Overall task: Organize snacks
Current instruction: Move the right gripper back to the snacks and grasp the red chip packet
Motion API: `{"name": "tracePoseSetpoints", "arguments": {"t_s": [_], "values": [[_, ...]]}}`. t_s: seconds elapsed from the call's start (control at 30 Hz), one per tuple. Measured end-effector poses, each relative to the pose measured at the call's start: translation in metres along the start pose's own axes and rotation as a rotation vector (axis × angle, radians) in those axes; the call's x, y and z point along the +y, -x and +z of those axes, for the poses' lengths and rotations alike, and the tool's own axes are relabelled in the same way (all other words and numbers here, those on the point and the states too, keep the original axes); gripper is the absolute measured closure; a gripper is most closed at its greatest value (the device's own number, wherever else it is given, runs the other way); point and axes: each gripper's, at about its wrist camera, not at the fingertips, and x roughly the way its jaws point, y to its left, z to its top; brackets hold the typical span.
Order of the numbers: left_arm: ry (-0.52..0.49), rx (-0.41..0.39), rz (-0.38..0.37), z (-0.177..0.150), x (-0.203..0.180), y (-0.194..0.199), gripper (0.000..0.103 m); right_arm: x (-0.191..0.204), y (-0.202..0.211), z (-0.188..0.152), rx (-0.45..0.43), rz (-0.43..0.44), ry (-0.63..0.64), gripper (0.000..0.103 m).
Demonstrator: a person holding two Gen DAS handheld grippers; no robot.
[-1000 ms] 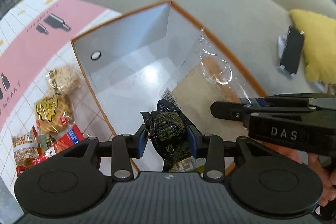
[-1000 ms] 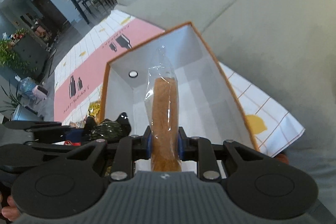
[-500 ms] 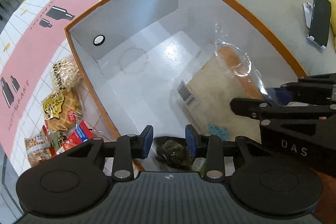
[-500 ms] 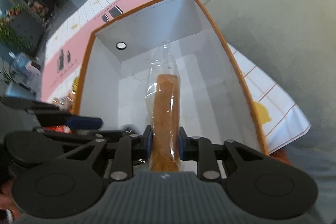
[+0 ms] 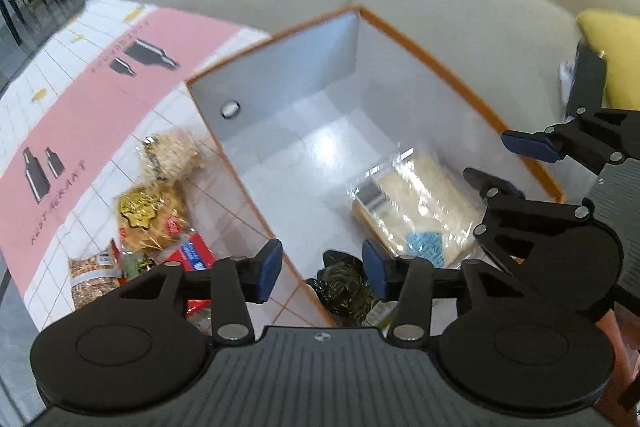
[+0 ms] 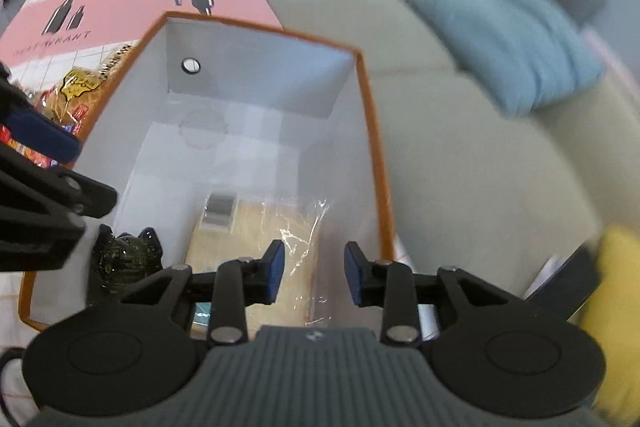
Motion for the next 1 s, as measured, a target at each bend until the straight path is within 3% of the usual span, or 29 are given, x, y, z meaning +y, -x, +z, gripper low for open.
{"name": "tracePoseSetpoints", "arguments": {"t_s": [0.17,0.5,0.7,1.0], "values": [[0.067,-0.059,-0.017,-0.015,0.020,0.027,0.047,0.000,0.026,0.002,-0.045,-0.022,-0.020,0.065],[0.166,-0.182,0.142,-0.054,0.063,0.070,0.047,0.032,0.083,0.008,-0.216,0.184,-0.199,0.062],[0.246,-0.160,0.200,-0.081,0.095,0.072,0.047,0.078,0.095,0.010,-0.272,0.366,-0.235,0.061],[0.369,-0.062,0.197,-0.130,0.141,0.046,0.047,0.134,0.074,0.014,-0.179,0.448,-0.176,0.061]]}}
